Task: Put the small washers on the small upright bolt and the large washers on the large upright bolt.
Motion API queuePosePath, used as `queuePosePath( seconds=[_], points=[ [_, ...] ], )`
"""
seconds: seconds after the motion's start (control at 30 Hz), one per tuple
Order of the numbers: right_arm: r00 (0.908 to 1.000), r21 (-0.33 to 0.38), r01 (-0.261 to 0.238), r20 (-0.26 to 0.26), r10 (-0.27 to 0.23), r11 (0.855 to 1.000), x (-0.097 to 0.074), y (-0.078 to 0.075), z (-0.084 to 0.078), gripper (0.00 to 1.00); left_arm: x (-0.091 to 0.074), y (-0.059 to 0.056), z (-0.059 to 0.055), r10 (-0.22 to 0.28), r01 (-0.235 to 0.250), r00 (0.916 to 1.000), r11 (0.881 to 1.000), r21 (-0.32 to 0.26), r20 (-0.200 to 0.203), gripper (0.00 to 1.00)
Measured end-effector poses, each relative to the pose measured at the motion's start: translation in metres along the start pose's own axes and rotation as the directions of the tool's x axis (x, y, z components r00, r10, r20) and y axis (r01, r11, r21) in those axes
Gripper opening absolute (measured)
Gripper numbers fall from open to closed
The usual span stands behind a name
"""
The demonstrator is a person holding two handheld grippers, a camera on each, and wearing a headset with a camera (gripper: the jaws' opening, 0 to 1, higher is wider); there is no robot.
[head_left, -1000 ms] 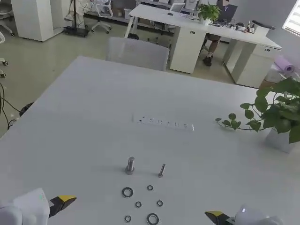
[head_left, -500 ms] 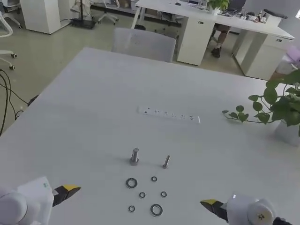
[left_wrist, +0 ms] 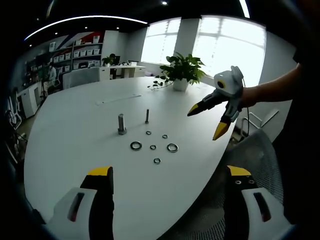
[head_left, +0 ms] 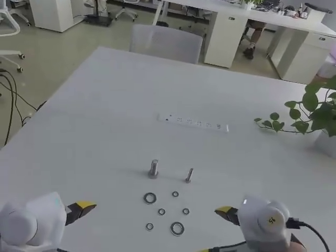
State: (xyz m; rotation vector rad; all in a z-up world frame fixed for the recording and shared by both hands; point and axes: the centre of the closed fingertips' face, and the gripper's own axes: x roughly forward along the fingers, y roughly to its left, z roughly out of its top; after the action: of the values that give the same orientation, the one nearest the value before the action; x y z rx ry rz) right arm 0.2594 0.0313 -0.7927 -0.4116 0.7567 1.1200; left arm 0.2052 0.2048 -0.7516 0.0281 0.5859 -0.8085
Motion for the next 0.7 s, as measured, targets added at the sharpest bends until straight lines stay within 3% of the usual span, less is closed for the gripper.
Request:
queuePosePath(
  seconds=[0.27, 0.53, 0.7],
  points=[
    [0.9981, -0.088, -0.031, -0.056, 0.026, 0.996, 0.011, -0.005, 0.004, 0.81, 0.002, -0.002, -0.002, 0.005, -0.005, 1.0000, 1.000, 0.000, -0.006, 0.91],
    [0.9931, -0.176, -0.076, -0.102, 0.059, 0.981, 0.029, -0.007, 0.011, 0.77, 0.003, 0.000, -0.005, 0.019, -0.019, 0.9998, 1.000, -0.017, -0.002, 0.89],
    [0.9855, -0.219, -0.098, -0.157, 0.064, 0.971, 0.039, -0.008, 0.008, 0.74, 0.003, -0.001, -0.008, 0.016, -0.016, 0.9998, 1.000, -0.020, -0.007, 0.89]
  ],
)
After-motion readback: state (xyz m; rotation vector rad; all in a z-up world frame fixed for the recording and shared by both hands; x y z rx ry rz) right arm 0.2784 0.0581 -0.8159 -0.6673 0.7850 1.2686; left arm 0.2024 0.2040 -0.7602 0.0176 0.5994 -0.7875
